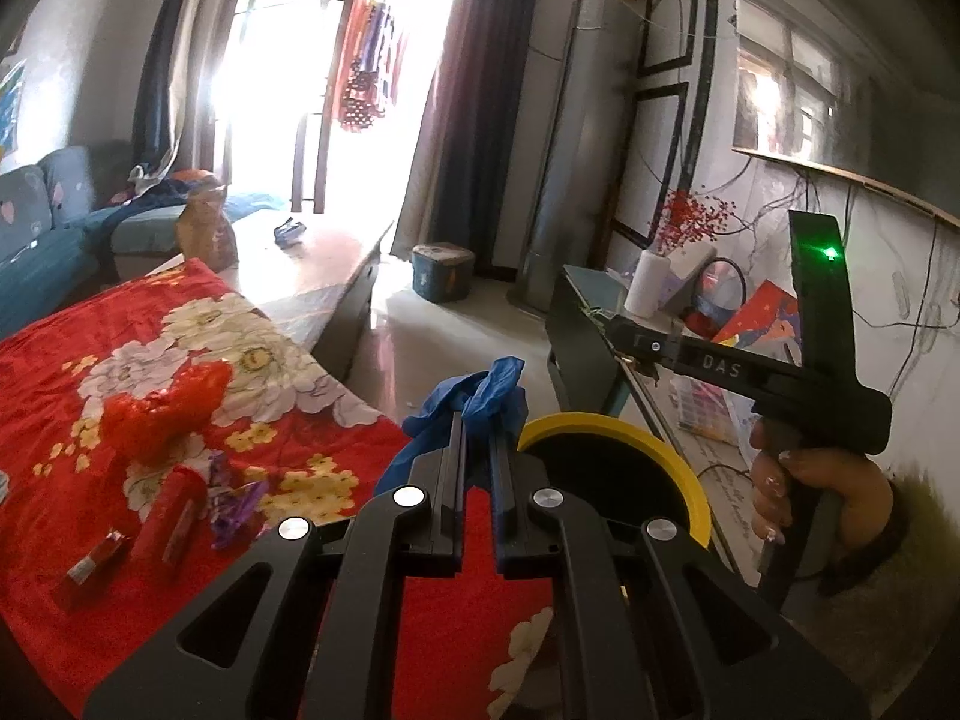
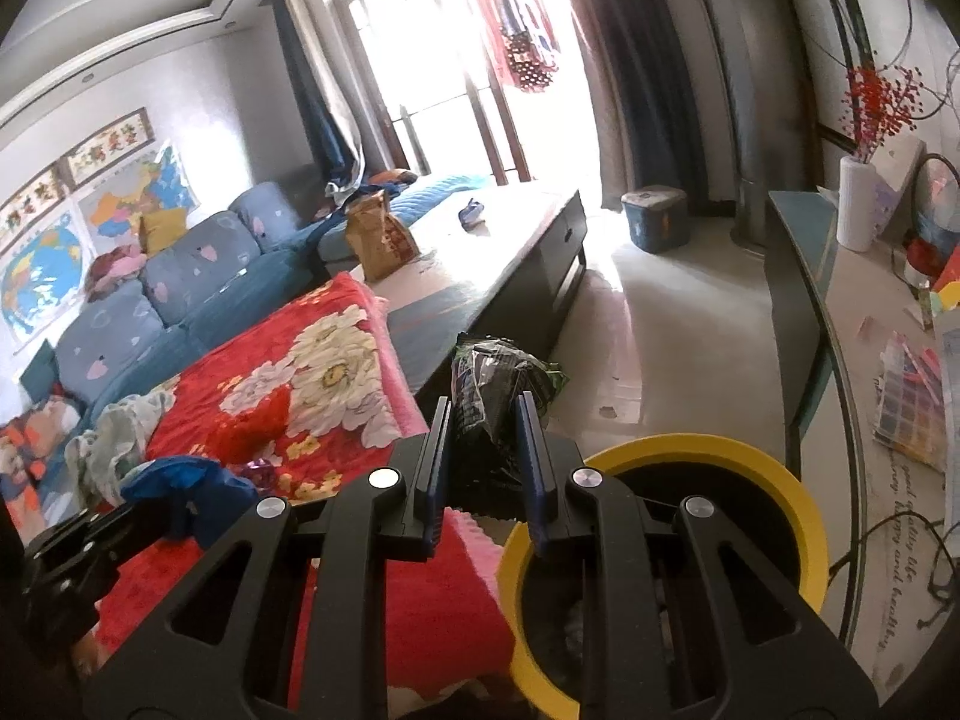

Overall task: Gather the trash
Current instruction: 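Carry the blue bag and black wrapper in both tools over the yellow-rimmed bin, then open the left tool over the bin while the right tool releases its wrapper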

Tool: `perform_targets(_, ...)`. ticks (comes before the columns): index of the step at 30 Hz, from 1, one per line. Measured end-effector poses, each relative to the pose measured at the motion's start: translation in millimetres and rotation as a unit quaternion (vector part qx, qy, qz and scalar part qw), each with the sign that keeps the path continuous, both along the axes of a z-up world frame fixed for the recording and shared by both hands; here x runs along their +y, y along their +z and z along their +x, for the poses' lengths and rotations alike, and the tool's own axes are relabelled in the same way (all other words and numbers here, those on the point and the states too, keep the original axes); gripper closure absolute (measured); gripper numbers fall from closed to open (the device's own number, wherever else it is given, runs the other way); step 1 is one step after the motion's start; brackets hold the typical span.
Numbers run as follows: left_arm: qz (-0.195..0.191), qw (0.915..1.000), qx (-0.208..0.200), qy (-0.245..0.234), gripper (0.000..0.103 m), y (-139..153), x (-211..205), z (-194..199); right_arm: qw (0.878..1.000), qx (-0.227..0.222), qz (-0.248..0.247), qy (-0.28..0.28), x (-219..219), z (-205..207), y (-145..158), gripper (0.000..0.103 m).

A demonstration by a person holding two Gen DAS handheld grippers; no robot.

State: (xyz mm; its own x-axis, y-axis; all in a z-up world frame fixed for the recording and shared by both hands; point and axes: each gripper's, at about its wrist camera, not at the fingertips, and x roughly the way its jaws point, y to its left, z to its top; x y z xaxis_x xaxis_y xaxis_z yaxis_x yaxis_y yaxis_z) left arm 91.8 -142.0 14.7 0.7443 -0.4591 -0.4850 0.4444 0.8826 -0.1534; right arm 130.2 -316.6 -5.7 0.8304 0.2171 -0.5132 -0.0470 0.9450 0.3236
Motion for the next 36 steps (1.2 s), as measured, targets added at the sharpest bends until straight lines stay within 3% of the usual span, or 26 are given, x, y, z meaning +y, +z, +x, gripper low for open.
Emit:
perform_targets(20, 0.023, 0.9977, 0.007, -0.063, 0.097, -19.1, -66.6, 6.5, 0.998, 0.031, 0.015, -0.056, -44.7, 4.5, -24.1, 0.087)
perform_targets(36, 0.045, 0.9935, 0.034, -0.099, 0.097, -54.9, -105.8, 13.1, 0.994, 0.064, 0.016, -0.082, -66.7, 9.6, -51.3, 0.087)
